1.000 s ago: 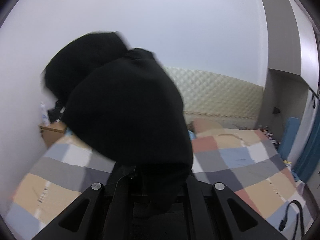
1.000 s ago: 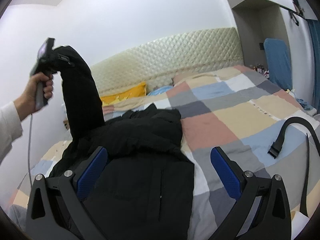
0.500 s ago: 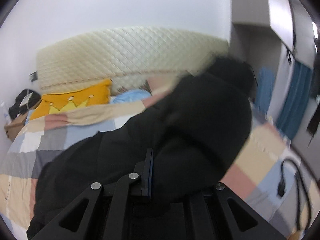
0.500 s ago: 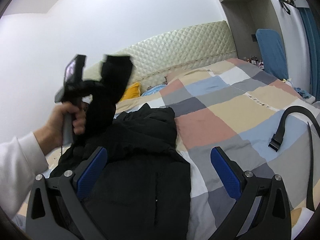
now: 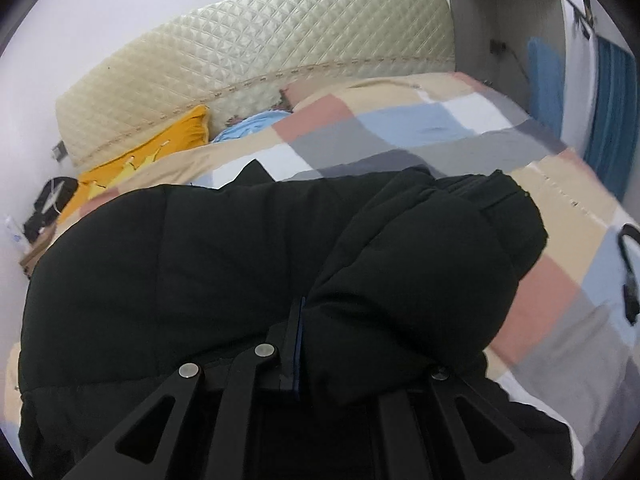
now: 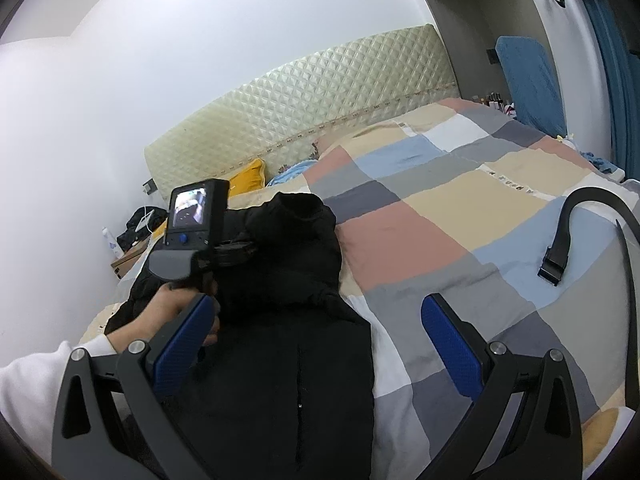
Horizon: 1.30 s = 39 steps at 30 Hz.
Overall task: Fold large clothes
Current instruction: 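Lay the sleeve across the jacket body and open the left tool, then grasp the jacket side edge with the right tool and fold it inward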
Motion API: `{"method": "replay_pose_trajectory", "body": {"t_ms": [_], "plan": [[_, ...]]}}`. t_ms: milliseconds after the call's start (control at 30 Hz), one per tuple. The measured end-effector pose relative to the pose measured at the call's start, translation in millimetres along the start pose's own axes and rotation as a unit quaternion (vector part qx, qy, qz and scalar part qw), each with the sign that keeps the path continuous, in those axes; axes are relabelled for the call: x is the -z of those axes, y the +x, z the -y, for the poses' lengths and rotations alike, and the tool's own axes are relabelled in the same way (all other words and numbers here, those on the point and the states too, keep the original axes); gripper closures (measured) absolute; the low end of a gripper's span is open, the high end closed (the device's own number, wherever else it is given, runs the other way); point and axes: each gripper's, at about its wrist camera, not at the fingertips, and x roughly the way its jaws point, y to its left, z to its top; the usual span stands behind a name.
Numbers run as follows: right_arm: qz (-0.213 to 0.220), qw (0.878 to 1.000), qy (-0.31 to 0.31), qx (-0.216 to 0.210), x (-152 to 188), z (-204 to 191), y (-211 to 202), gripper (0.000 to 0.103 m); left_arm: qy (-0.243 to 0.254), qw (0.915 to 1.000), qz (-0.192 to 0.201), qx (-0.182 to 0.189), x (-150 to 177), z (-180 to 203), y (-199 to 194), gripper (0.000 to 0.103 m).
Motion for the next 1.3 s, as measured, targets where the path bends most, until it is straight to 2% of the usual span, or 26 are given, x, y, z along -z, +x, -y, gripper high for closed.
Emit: {"method": "replay_pose_trajectory", "body": {"t_ms": [133,233,333,400,467,533,633,800,900,1100,1200,1300], "plan": [[-0.008,1.000,-0.001,0.007,2.3,1.4,5.1,0.000,-0.020,0.9997,0.010,-0.006,-2.3,-5.2,-7.1,0.094],[-0.008,1.000,0.001,0.012,2.4,2.2,6.0,0.000,-0.022,0.9990,0.026,-0.030,-4.8,-8.3,-22.7,0.093],[-0.008,1.000,0.001,0.021,2.2,2.9,7.0,0.000,-0.018,0.9983,0.037,-0.040,-5.9,-9.5,-43.3,0.088],[-0.006,1.000,0.000,0.025,3.0,2.9,6.0,0.000,-0.016,0.9981,0.038,-0.047,-3.1,-12.5,-56.0,0.071],[-0.006,1.000,-0.001,0.027,2.6,2.7,5.8,0.000,-0.007,0.9971,0.050,-0.057,7.2,-14.8,-71.5,0.038],[-0.003,1.000,-0.005,0.028,2.2,0.4,3.4,0.000,0.001,0.9961,0.060,-0.066,17.2,-18.7,-83.9,0.027],[-0.003,0.999,-0.019,0.028,4.0,-6.3,3.2,0.000,-0.008,0.9971,0.056,-0.050,31.3,-33.0,-104.5,0.026],[-0.006,0.999,-0.039,0.028,7.8,-19.3,1.9,0.000,-0.054,0.9952,0.075,-0.030,56.3,-76.6,-156.4,0.026],[-0.007,0.998,-0.050,0.022,9.4,-29.0,1.5,0.000,-0.077,0.9933,0.081,-0.029,73.3,-101.3,-182.5,0.026],[-0.010,0.996,-0.079,0.041,11.2,-49.1,1.4,0.000,-0.107,0.9893,0.094,-0.032,110.0,-136.6,-230.0,0.026],[-0.018,0.997,-0.074,0.022,9.3,-59.9,-3.0,0.000,-0.128,0.9853,0.104,-0.044,131.6,-149.1,-248.1,0.026],[-0.026,0.996,-0.087,0.000,5.2,-78.1,-3.0,0.000,-0.156,0.9821,0.099,-0.034,147.1,-162.6,-256.7,0.026]]}}
